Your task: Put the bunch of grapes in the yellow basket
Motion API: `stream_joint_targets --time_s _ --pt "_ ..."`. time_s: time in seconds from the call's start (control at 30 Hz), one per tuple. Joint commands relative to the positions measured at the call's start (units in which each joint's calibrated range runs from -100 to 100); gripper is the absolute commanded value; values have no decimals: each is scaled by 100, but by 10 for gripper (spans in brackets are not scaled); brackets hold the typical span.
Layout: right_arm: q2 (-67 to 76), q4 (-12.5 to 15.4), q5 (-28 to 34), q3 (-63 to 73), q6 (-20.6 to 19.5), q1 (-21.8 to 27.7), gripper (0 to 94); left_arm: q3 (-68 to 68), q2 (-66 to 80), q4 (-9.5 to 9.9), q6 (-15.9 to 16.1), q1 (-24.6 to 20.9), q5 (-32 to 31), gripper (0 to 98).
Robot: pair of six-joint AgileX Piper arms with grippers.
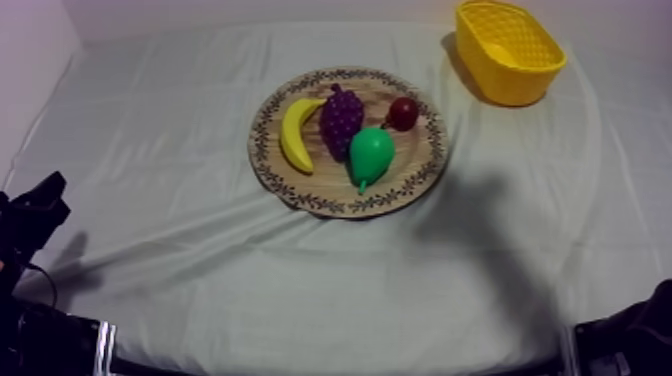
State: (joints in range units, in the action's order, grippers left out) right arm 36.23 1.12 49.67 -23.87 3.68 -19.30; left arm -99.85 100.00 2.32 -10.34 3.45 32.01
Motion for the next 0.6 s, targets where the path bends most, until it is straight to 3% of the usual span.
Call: stream_joint_targets --time_s 0.0,0.57 --pt "-295 -94 57 525 -97 -148 6 -3 0 0 1 -1 0 1" --pt "-2249 -485 944 3054 -688 -698 7 -3 0 0 1 -1 0 1"
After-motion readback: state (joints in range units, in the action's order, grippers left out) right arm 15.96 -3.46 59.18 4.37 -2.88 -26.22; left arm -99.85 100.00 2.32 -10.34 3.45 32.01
